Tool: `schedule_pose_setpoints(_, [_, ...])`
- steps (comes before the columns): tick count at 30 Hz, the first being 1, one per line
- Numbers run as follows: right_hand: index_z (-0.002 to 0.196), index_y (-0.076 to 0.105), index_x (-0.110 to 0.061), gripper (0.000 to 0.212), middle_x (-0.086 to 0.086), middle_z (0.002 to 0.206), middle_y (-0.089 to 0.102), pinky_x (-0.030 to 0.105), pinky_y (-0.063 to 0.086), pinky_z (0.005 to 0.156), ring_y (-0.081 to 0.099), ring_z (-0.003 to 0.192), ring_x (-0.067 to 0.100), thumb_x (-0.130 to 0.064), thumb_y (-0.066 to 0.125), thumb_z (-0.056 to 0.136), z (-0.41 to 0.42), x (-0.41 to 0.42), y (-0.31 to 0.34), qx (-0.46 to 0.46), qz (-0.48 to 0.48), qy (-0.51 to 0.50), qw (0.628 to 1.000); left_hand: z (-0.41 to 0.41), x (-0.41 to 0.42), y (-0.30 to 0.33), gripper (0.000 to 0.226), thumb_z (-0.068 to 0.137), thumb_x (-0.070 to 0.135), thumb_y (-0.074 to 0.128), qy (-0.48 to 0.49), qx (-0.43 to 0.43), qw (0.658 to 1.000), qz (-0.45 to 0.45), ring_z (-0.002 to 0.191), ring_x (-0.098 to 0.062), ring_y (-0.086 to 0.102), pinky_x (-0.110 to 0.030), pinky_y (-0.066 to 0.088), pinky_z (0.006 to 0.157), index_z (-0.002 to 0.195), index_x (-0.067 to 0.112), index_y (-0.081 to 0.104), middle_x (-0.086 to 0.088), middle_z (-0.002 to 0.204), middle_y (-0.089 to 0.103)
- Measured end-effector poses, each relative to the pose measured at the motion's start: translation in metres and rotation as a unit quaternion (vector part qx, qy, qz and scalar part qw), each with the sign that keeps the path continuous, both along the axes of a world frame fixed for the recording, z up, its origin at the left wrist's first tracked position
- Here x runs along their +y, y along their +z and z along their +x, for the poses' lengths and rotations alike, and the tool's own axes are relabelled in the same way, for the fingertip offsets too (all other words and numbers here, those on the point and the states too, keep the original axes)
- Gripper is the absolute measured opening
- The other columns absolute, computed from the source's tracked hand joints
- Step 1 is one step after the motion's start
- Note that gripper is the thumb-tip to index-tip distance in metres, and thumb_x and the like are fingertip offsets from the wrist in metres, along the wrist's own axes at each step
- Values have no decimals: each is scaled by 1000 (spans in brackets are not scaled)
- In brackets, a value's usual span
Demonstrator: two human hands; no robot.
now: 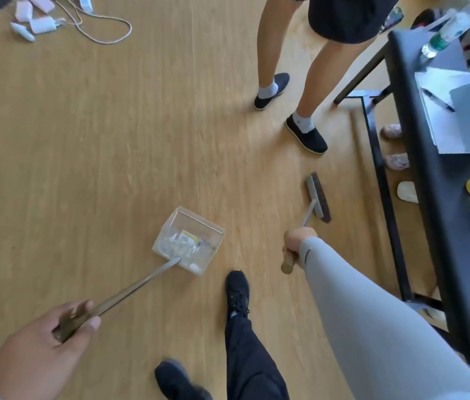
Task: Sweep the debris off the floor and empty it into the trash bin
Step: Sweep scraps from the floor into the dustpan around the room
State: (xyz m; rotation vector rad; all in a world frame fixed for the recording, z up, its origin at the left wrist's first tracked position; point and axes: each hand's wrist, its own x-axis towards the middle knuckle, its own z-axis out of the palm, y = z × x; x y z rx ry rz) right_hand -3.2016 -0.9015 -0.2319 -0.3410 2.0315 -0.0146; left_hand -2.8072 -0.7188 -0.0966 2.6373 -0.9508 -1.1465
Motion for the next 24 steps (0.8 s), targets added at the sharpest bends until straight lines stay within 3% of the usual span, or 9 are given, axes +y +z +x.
schedule_pose_setpoints(2, [92, 52, -4, 12, 11, 87, 63, 35, 54, 80, 61, 90, 29, -9, 43, 97, 24, -4, 6, 11, -4, 86, 996, 6, -5, -3, 34, 74, 38, 84, 9, 0, 1000, -8, 84, -18, 69, -44, 54, 82, 90, 61, 66, 34, 84, 67])
schedule_pose_setpoints(4, [73, 45, -11, 27, 6, 80, 51, 31, 47, 83, 51, 92, 24, -9, 45, 99, 40, 2, 13, 23, 12, 168, 985, 10, -6, -1, 35, 73, 37, 84, 12, 2, 1000, -13, 87, -17, 69, -44, 54, 84, 90, 61, 66, 37, 87, 66])
schedule_pose_setpoints(6, [92, 56, -7, 13, 7, 87, 55, 31, 52, 76, 54, 83, 23, -7, 44, 96, 49, 16, 16, 33, 29, 252, 967, 14, -5, 2, 31, 70, 44, 81, 11, 3, 1000, -22, 89, -18, 68, -44, 54, 85, 90, 62, 65, 39, 88, 64])
schedule_pose_setpoints(8, [127, 53, -9, 36, 6, 89, 59, 26, 49, 59, 57, 74, 20, -7, 41, 93, 54, 39, 16, 42, 36, 284, 957, 17, -3, 8, 31, 71, 45, 81, 6, 3, 999, -32, 89, -17, 68, -43, 53, 84, 88, 64, 63, 41, 87, 63])
schedule_pose_setpoints(11, [148, 37, -22, 55, 4, 97, 60, 26, 52, 57, 60, 75, 18, -10, 41, 94, 50, 81, 31, 8, 45, 333, 942, 23, 4, 12, 37, 75, 40, 82, -3, 4, 999, -39, 89, -19, 66, -40, 50, 83, 91, 65, 61, 32, 84, 68])
schedule_pose_setpoints(13, [153, 33, -27, 61, 1, 93, 60, 27, 53, 54, 60, 71, 17, -12, 43, 94, 36, 108, 43, -6, 49, 341, 939, 28, 10, 13, 24, 77, 39, 80, -5, 9, 999, -34, 91, -21, 65, -39, 49, 84, 85, 56, 66, 22, 89, 71])
schedule_pose_setpoints(17, [149, 45, -28, 63, 8, 78, 63, 27, 49, 49, 54, 54, 19, -8, 53, 89, -1, 126, 76, -38, 0, 222, 974, 30, 13, 21, 23, 81, 36, 77, -16, 30, 999, -29, 91, -22, 61, -36, 45, 84, 90, 51, 62, 12, 96, 70])
schedule_pose_setpoints(21, [150, 44, -27, 63, 9, 79, 65, 30, 50, 52, 59, 59, 25, -12, 53, 89, -1, 42, 57, 33, -47, 233, 971, 30, 19, 18, 28, 81, 33, 77, 7, 28, 999, -13, 88, -19, 63, -35, 44, 78, 87, 55, 60, 19, 91, 69])
schedule_pose_setpoints(24, [135, 58, -11, 47, 11, 81, 65, 27, 46, 48, 61, 61, 25, -7, 49, 89, 19, -45, 20, 86, -31, 300, 950, 25, 23, 11, 25, 79, 34, 79, 29, 8, 999, -14, 84, -15, 65, -37, 46, 76, 90, 51, 66, 17, 86, 72])
